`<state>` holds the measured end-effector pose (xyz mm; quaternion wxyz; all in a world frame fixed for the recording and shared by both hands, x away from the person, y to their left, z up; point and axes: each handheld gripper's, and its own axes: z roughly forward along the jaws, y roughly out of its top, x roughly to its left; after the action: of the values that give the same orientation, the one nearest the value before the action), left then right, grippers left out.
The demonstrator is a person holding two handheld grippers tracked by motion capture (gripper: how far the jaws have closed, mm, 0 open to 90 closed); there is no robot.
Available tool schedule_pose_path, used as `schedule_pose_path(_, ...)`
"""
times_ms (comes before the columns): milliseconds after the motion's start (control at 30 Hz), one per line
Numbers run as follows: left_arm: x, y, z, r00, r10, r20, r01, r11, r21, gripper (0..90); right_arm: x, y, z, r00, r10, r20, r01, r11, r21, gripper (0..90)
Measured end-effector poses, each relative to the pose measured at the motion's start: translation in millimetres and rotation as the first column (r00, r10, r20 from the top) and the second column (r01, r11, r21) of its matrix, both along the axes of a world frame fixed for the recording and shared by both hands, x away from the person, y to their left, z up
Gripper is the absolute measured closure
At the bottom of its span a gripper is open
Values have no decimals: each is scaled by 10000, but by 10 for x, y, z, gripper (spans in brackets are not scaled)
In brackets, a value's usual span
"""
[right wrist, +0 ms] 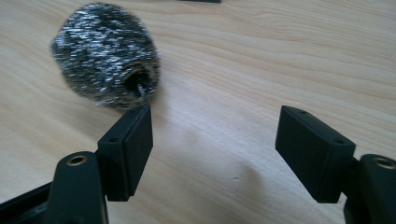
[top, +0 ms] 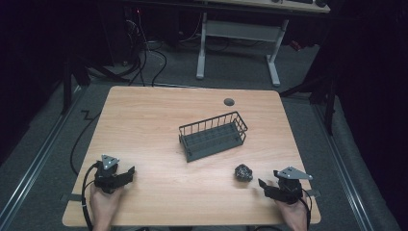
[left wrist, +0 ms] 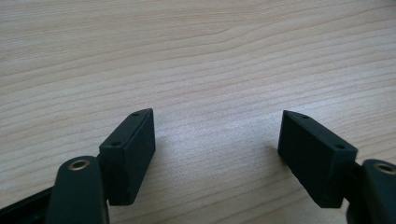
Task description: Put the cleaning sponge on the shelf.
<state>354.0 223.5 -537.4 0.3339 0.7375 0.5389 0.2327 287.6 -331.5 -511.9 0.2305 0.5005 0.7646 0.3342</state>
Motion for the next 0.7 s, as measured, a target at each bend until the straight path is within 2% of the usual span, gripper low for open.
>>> schedule_pose_path(333,0,0,0,10000,-1,-2,1,10000,-6,280,-80,215,29,9953,972,-34,-971,9953,50,233)
schedule_pose_path(700,1,7,0,10000,-2,1,2,10000,-76,279,79,459,48,9864,1644,-81,-1644,9864,59,209)
